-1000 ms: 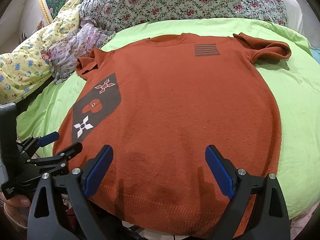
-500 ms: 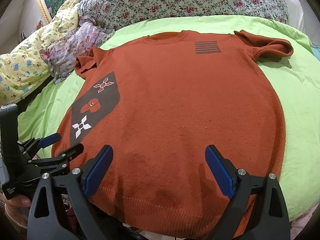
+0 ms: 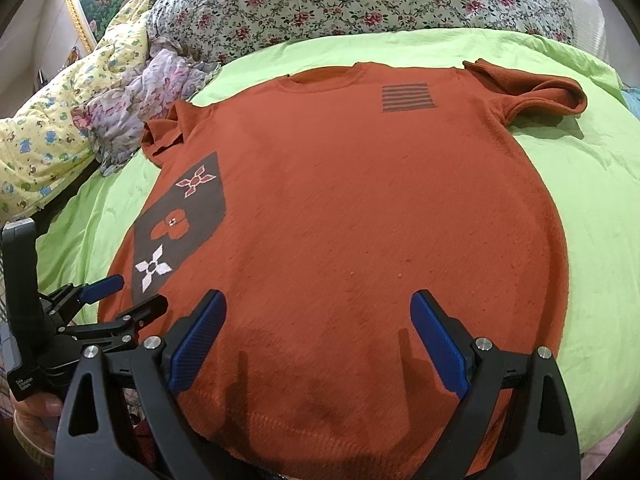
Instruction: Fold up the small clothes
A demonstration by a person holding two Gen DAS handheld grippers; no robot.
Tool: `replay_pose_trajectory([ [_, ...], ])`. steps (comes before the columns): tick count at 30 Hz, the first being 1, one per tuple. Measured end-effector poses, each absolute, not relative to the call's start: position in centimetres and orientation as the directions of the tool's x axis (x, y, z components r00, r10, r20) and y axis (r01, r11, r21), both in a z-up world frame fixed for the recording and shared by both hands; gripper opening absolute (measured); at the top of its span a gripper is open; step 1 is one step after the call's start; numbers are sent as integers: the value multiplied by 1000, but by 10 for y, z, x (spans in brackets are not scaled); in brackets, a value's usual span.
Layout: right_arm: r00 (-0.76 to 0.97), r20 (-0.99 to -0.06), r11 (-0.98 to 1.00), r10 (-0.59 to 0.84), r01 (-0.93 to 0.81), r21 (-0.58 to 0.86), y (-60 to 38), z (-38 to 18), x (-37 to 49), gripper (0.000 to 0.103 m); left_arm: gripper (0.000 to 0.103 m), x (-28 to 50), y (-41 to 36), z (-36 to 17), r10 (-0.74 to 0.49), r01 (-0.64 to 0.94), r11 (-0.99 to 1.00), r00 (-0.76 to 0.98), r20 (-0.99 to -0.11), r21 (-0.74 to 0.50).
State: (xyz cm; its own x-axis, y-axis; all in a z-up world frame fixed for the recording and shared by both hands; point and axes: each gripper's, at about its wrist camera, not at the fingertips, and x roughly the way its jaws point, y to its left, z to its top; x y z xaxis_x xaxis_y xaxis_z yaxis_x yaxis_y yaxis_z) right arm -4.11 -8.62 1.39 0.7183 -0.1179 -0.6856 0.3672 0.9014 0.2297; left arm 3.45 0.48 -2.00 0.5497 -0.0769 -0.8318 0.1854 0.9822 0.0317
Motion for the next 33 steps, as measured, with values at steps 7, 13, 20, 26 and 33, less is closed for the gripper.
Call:
replay_pose_trajectory([
  [7, 717, -688, 893, -110, 376, 249, -97, 5, -28, 93, 80, 51, 2, -20, -103, 185, 983, 532, -840, -4],
  [13, 716, -679, 887, -163, 408, 216, -135, 18, -17, 93, 80, 75, 0, -9, -89, 180, 984, 533, -842, 10],
  [20, 715, -645, 845, -270, 497, 198, -231, 55, 0, 93, 80, 113, -2, 5, -90, 183, 983, 546, -833, 14],
  [26, 686, -636, 825, -353, 549, 133, -298, 70, 30, 93, 81, 160, 4, 16, -147, 172, 983, 541, -828, -62],
  [33, 632, -627, 819, -456, 573, -18, -360, 67, 87, 93, 81, 212, 7, 12, -153, 149, 985, 522, -839, -87],
])
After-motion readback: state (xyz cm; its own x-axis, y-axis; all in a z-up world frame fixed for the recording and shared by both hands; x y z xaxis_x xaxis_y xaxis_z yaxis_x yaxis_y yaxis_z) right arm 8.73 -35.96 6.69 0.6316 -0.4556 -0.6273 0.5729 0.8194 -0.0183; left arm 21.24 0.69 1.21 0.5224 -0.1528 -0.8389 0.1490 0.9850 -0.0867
